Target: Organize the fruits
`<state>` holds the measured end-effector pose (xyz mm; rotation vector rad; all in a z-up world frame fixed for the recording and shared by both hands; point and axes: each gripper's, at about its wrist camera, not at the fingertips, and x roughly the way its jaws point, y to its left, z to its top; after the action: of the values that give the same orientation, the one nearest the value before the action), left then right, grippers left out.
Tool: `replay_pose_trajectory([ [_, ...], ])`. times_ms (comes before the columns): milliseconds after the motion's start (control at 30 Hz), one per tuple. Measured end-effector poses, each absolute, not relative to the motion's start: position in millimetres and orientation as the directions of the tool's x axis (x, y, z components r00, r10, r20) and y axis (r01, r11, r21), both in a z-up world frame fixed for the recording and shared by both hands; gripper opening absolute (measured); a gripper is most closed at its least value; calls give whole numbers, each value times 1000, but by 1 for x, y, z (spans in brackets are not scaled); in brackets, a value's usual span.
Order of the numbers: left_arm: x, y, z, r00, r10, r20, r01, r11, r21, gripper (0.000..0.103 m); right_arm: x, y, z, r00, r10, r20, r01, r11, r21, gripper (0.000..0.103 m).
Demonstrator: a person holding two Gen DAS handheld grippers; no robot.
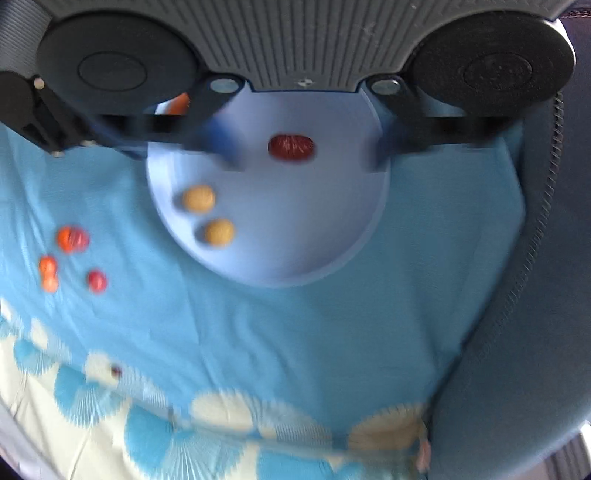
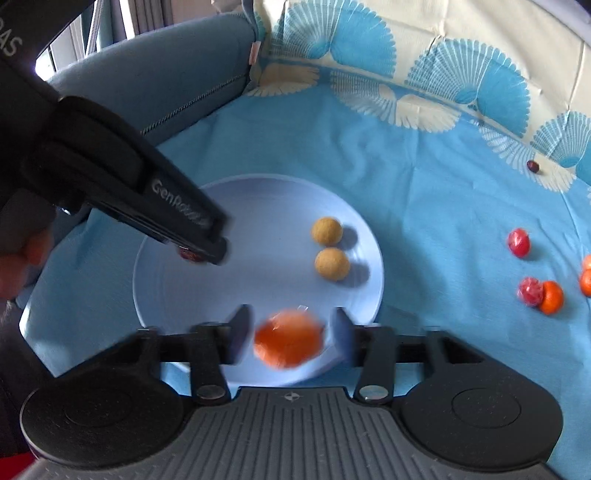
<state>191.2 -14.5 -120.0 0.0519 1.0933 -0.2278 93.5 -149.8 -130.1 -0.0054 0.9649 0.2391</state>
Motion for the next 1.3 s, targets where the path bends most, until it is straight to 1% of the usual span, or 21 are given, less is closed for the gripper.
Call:
replay_pose_trajectory([
  [33, 186, -10, -111, 484, -167, -859, 203, 976, -76, 103, 93, -151, -124, 559, 199, -805, -204, 974, 99, 86],
  [67, 181, -7, -103, 504, -177, -845, 208, 975, -80, 103, 90, -152, -118, 574, 198, -794, -204, 974, 96, 90],
  [100, 177, -3, -97, 504, -178, -845, 216, 973, -76, 103, 85, -153, -111, 585, 199, -786, -204, 974, 94, 92],
  [167, 163, 4, -89, 498, -148, -855, 212, 976, -46, 103, 72, -156, -97, 588, 202, -783, -202, 974, 100, 100],
  [200, 154, 8, -86, 500, -126, -857, 200, 979, -27, 103, 64, -157, -91, 585, 200, -786, -193, 976, 104, 101],
  [333, 108, 18, -77, 467, -17, -884, 151, 987, 61, 103, 25, -155, -72, 534, 204, -820, -151, 978, 145, 102],
  [433, 74, 25, -75, 430, 44, -902, 102, 990, 97, 103, -6, -155, -58, 518, 202, -831, -106, 979, 172, 102],
  [500, 54, 27, -70, 432, 45, -901, 96, 991, 95, 103, -21, -156, -46, 535, 205, -820, -93, 979, 184, 102],
  [600, 26, 32, -57, 462, 39, -886, 105, 990, 98, 103, -41, -154, -26, 593, 183, -784, -99, 983, 154, 102],
  [800, -17, 32, -30, 558, 20, -830, 112, 989, 99, 103, -76, -153, 8, 684, 176, -708, -124, 984, 124, 102],
  [1000, -35, 27, -13, 599, 7, -800, 111, 990, 92, 103, -99, -151, 26, 722, 175, -670, -160, 983, 84, 102],
  [1300, -52, 25, 2, 634, 4, -773, 120, 987, 103, 103, -116, -151, 43, 756, 161, -634, -156, 986, 65, 102],
])
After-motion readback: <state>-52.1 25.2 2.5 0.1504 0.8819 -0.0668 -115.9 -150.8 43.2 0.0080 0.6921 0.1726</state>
